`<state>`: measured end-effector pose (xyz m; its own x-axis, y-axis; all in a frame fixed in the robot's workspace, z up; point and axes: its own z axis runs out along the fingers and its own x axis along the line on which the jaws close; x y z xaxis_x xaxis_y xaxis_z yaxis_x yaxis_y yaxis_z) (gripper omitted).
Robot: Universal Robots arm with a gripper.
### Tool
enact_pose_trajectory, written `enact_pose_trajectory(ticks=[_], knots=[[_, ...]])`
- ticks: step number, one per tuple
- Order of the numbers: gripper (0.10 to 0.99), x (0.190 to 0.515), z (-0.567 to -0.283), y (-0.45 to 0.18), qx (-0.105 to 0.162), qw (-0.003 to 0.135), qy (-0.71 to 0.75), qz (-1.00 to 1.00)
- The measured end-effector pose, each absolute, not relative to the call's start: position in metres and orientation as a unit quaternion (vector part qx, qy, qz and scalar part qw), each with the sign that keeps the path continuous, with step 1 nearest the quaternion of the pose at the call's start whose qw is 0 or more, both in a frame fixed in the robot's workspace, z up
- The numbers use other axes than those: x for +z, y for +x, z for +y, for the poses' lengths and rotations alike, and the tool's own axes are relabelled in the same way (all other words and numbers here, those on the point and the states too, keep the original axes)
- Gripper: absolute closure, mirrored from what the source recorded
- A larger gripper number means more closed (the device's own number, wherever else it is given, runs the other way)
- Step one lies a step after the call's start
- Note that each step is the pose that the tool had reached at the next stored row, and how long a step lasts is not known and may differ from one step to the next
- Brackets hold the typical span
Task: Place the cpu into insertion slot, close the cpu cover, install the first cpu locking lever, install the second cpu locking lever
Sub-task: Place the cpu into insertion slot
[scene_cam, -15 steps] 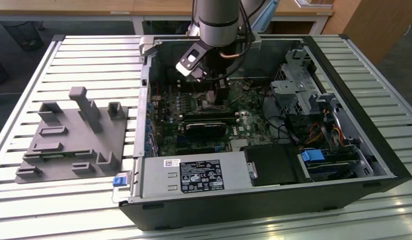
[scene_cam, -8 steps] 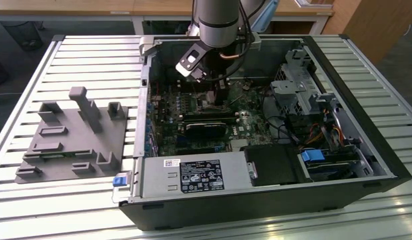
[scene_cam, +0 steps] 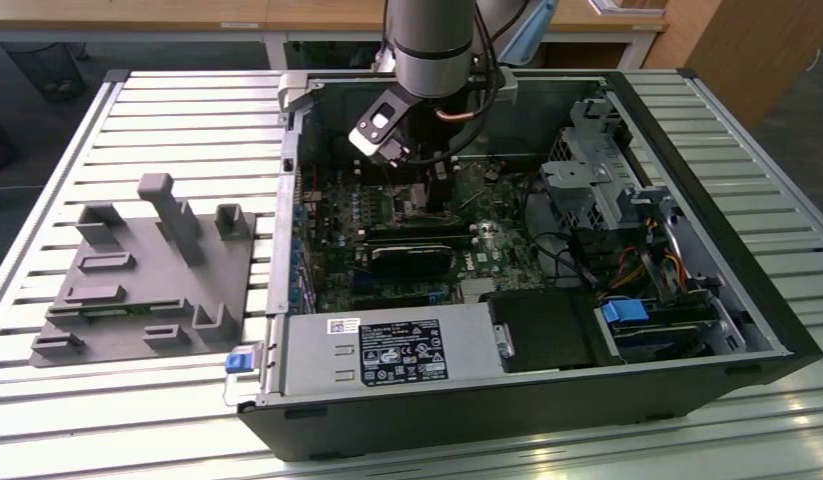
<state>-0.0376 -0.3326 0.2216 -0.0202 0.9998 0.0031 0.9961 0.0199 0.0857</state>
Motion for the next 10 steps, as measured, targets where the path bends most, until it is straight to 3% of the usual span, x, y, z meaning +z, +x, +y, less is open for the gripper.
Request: enact_pose_trajectory(ticks=[10], knots=[[0.545,0.208,-0.326,-0.041,0.031,0.029,0.699,0.714]])
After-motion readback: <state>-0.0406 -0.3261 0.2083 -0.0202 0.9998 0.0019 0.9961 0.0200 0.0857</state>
